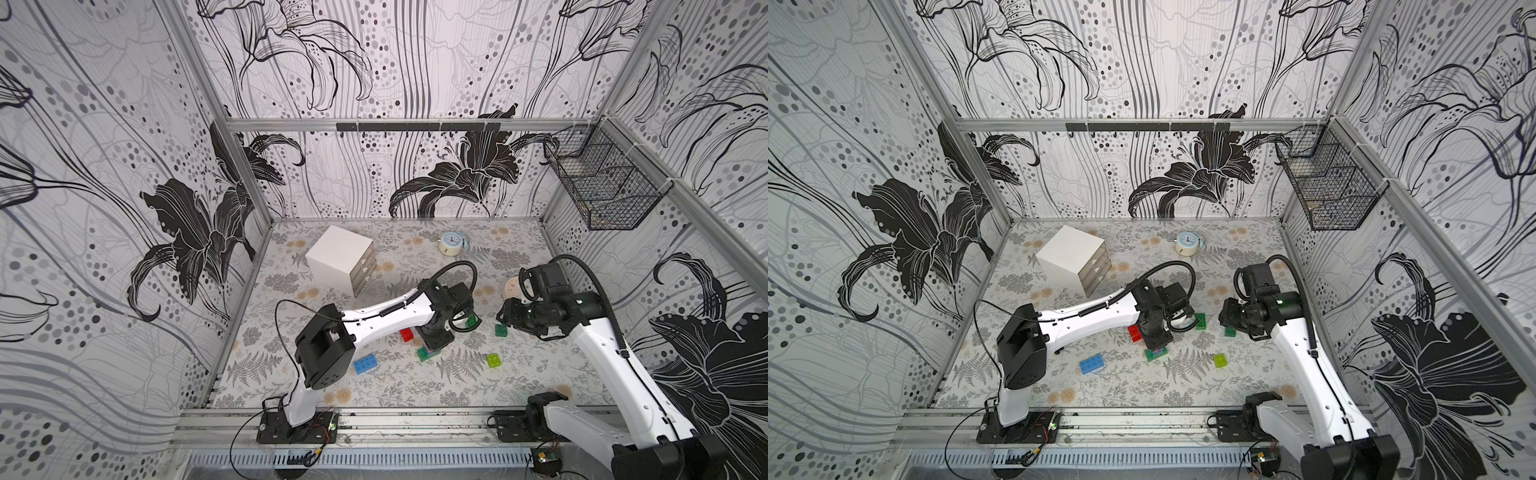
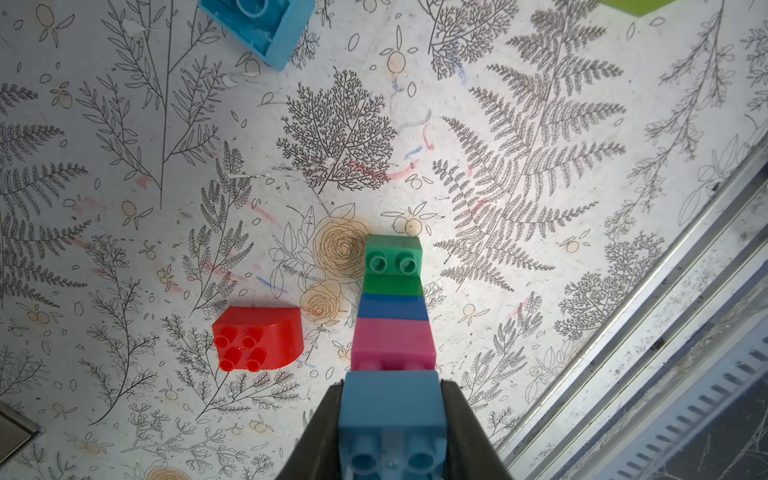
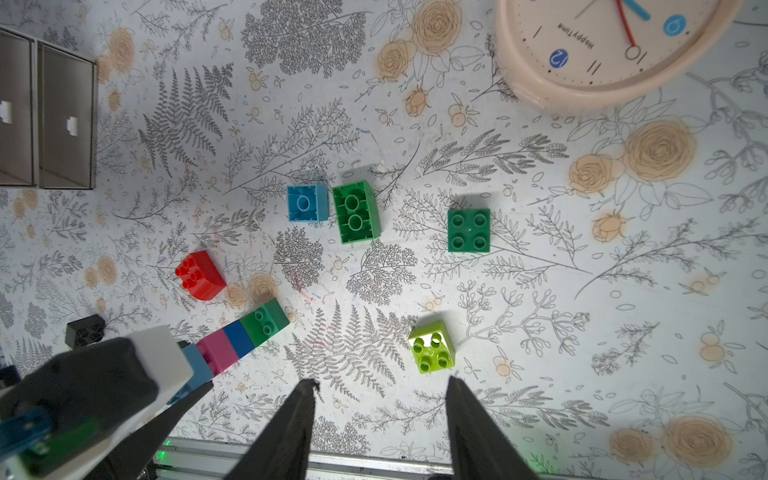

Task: Assemble the number 1 with lego
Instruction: Assemble the lego brick with the lego brick.

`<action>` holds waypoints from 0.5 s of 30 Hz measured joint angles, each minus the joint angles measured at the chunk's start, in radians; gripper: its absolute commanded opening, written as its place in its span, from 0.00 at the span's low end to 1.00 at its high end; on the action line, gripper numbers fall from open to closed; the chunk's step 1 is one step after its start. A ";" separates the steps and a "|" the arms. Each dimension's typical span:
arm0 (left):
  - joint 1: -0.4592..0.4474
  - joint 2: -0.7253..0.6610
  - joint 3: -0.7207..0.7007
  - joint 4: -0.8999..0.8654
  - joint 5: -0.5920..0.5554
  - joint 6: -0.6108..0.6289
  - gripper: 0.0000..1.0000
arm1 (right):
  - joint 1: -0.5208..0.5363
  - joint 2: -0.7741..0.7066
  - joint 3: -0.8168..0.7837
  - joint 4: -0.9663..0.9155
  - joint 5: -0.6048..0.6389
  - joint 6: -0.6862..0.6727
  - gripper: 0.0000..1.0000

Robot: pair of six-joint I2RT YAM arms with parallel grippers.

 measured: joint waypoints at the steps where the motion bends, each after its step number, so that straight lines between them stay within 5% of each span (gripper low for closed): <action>1: 0.000 0.000 -0.002 0.003 0.002 -0.001 0.15 | 0.000 0.000 0.000 0.000 0.000 0.000 0.54; 15: 0.006 0.016 -0.003 0.016 -0.005 -0.050 0.12 | 0.000 0.000 0.000 0.000 -0.004 0.000 0.54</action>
